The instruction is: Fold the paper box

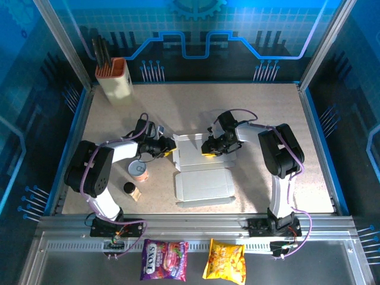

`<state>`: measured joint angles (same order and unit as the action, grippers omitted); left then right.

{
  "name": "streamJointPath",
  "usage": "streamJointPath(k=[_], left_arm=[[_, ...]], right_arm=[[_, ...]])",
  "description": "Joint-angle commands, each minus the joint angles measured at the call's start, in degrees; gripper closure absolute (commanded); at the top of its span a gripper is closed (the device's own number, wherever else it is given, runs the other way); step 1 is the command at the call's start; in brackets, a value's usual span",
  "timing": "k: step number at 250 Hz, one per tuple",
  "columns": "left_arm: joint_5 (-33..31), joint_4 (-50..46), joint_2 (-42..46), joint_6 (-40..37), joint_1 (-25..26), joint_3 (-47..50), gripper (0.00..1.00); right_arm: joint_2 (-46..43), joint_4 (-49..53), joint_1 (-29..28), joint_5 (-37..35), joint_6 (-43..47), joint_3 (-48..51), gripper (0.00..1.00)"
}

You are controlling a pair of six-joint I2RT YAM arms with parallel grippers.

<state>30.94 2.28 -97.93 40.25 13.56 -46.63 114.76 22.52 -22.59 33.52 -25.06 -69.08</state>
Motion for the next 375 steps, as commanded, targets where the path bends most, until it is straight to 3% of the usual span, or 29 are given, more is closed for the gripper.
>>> streamJointPath(k=[1,78,128,183,266,375], left_arm=[[0.6,-0.1,-1.7,-0.8,0.3,0.5,0.65],[0.6,-0.8,-4.0,-1.8,0.4,-0.9,0.6],[-0.6,-2.0,-3.9,-2.6,0.6,-1.8,0.49],[1.0,0.4,-3.7,-1.8,0.6,-1.6,0.65],[-2.9,-4.3,-4.9,-4.8,0.8,-3.5,0.66],[-3.1,-4.8,-4.6,-6.7,0.8,-4.3,0.88]], right_arm=[[0.9,0.5,-1.1,-0.6,-0.4,0.6,0.72],[1.1,0.4,-1.5,-0.6,-0.9,0.2,0.72],[1.2,0.5,-1.7,-0.7,-0.8,0.1,0.72],[1.3,0.3,-1.7,-0.7,-0.9,0.2,0.72],[1.4,0.4,-1.8,-0.8,-1.0,0.2,0.72],[1.2,0.4,-2.3,-1.2,-1.2,0.5,0.71]])
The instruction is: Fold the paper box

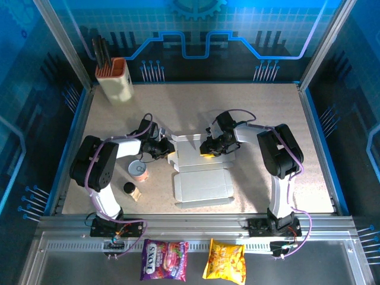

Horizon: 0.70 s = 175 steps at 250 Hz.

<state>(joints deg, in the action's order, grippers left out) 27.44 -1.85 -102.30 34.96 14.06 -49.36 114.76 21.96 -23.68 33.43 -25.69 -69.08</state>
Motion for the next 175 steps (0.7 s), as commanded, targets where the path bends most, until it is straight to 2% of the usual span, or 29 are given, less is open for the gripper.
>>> streamJointPath(k=[1,46,110,140,175], left_arm=[[0.4,-0.6,-0.2,-1.5,0.3,-1.5,0.88],[1.8,1.7,0.7,-2.0,0.3,-0.8,1.0],[6.2,5.1,7.6,-4.0,0.3,-0.5,1.0],[8.0,5.3,13.6,-7.1,0.3,-0.9,1.0],[10.3,5.0,21.8,-11.6,0.4,-1.3,1.0]], right_arm=[[1.2,1.0,-1.2,-1.1,-0.6,0.5,0.71],[0.1,1.1,-1.2,-1.6,-0.6,0.6,0.71],[-13.0,2.7,-0.2,-5.1,1.6,0.9,0.71],[-21.5,6.5,0.6,-6.8,6.5,-0.6,0.65],[-30.2,12.0,0.8,-8.0,16.8,-3.9,0.6]])
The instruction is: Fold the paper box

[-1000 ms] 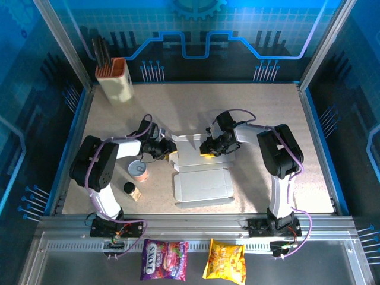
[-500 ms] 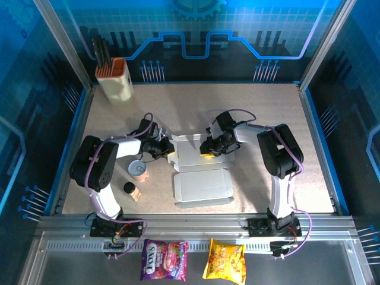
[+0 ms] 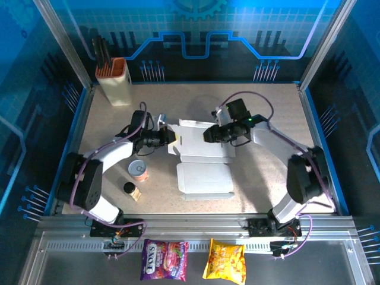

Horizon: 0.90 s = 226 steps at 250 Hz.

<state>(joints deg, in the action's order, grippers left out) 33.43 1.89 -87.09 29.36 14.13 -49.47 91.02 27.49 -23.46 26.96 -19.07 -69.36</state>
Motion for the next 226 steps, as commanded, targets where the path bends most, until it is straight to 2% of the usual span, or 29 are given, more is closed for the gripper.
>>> streamJointPath(k=[1,57,80,104,137,194,226], left_arm=[[4.3,1.2,6.8,-6.2,0.2,-1.2,1.0],[7.9,-3.2,16.8,-14.5,0.3,-4.5,1.0],[11.4,-5.3,19.3,-17.7,0.3,-6.5,1.0],[15.7,-5.3,22.4,-21.0,0.4,-6.8,1.0],[18.0,-5.8,26.9,-25.5,0.4,-6.4,1.0],[21.7,-13.8,30.2,-32.4,0.5,-8.9,1.0],[23.6,-14.4,32.8,-36.0,0.7,-8.0,1.0]], right_arm=[[-6.5,6.5,0.6,-1.6,10.2,-3.6,0.6],[-15.1,13.6,1.2,-1.7,25.5,-8.9,0.54],[-17.8,15.5,1.3,-3.1,30.1,-10.9,0.53],[-19.4,19.3,1.4,-1.8,36.1,-14.1,0.52],[-21.6,23.0,1.2,0.9,44.6,-17.7,0.51],[-20.1,32.0,0.0,2.9,53.8,-28.2,0.45],[-17.7,37.4,-2.5,2.2,56.1,-34.3,0.43]])
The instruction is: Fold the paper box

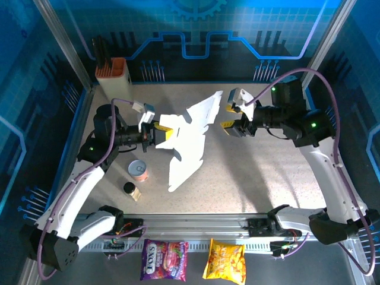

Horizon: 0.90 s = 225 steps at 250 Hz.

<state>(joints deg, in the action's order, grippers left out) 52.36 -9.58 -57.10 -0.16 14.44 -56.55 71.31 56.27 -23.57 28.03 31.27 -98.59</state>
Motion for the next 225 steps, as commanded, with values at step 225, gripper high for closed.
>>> streamJointPath(k=[225], left_arm=[[12.6,-6.2,8.6,-24.6,3.8,3.4,1.0]], right_arm=[[9.5,26.4,-18.9,-11.8,8.8,-19.4,0.33]])
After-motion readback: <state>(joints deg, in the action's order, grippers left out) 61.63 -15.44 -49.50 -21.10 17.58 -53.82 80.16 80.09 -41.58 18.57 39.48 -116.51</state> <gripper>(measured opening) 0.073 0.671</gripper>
